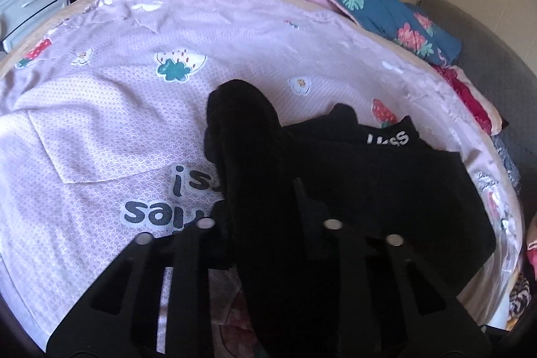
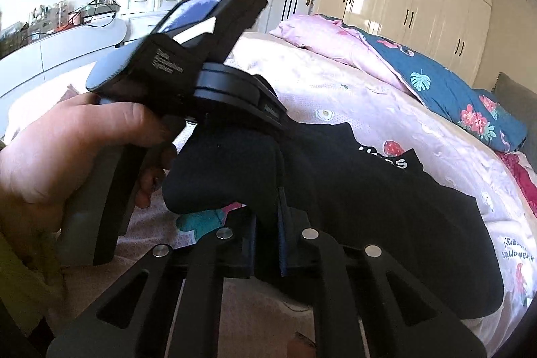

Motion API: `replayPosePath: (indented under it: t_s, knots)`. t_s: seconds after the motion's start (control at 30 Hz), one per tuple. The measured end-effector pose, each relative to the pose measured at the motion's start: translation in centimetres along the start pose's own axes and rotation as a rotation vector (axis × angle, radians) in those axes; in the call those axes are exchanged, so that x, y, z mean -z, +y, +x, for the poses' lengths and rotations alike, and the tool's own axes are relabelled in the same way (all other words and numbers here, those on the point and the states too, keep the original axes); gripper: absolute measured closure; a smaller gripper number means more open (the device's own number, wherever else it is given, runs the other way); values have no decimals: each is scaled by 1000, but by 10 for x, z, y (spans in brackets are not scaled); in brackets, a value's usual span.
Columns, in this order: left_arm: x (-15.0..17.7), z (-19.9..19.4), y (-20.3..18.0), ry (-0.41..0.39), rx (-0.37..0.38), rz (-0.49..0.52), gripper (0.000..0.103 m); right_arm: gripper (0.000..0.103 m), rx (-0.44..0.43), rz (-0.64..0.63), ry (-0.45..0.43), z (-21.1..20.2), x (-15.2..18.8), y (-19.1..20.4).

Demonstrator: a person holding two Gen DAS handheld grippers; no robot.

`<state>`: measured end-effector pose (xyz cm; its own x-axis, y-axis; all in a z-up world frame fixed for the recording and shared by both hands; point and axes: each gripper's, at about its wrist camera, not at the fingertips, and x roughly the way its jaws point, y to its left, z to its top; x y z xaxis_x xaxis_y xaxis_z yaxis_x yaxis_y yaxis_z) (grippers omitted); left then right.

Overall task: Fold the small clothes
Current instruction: 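Lift the shirt edge with the right gripper and fold it over the shirt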

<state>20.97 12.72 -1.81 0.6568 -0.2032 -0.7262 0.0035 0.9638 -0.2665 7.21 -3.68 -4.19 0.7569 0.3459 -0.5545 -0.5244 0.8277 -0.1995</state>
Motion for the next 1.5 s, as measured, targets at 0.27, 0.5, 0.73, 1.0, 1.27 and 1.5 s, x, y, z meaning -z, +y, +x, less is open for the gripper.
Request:
replayPosePath:
  t_s: [0.27, 0.5, 0.73, 1.0, 1.27, 1.5]
  knots:
    - [-4, -20, -22, -46, 18, 27, 94, 95, -1, 45, -42, -17, 7, -22]
    - [-13, -35, -67, -74, 33, 101, 95, 95, 27, 156, -63, -37, 9, -59]
    - [-24, -41, -105, -82, 44, 145, 95, 96, 39, 238, -79, -55, 15, -82]
    - [-33, -34, -147, -48, 82, 175, 95, 96, 62, 346, -98, -73, 26, -114]
    - [-39, -3, -197, 22, 132, 195, 94, 96, 84, 479, -94, -81, 42, -152]
    - [-38, 30, -233, 88, 156, 200, 94, 96, 90, 606, -55, -74, 60, -188]
